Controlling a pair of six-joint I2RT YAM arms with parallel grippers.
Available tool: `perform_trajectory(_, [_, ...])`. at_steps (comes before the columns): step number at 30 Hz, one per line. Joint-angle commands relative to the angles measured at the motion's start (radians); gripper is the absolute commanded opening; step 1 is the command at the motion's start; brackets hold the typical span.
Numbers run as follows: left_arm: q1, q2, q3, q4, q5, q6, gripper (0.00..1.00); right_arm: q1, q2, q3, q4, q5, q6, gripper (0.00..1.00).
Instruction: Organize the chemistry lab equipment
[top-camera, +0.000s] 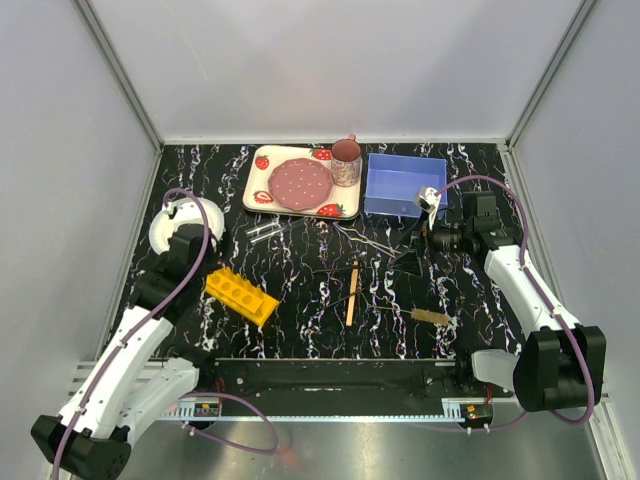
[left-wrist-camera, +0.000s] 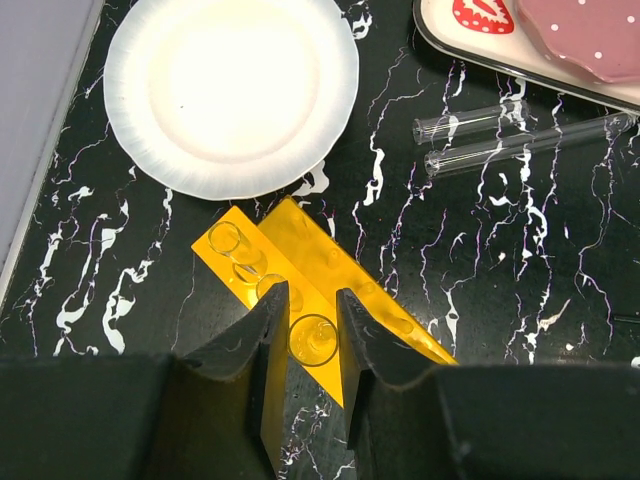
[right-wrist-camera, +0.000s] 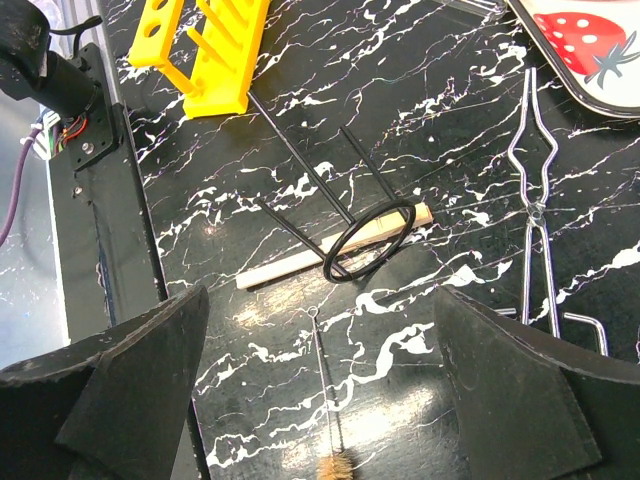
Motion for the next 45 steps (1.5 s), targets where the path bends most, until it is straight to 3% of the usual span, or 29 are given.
perform_trajectory(1, [0.005, -0.025, 0.026, 0.018, 0.017, 0.01, 0.25, -0.006, 0.0, 0.013, 0.004, -0.037, -0.015, 0.98])
perform_trajectory(20, [0.006, -0.074, -0.035, 0.037, 0.048, -0.001, 0.27, -0.007, 0.012, 0.022, -0.007, -0.037, -0.015, 1.0])
perform_trajectory(30, [0.005, -0.072, 0.011, 0.015, 0.037, 0.0, 0.49, -0.007, 0.014, 0.024, -0.011, -0.04, -0.022, 1.0])
perform_trajectory(39, [0.005, -0.039, 0.17, -0.055, 0.034, 0.043, 0.85, -0.007, 0.014, 0.027, -0.017, -0.04, -0.031, 1.0])
perform_trajectory(45, [0.005, 0.039, 0.325, -0.092, 0.14, 0.112, 0.99, -0.007, 0.011, 0.031, -0.03, -0.037, -0.043, 1.0])
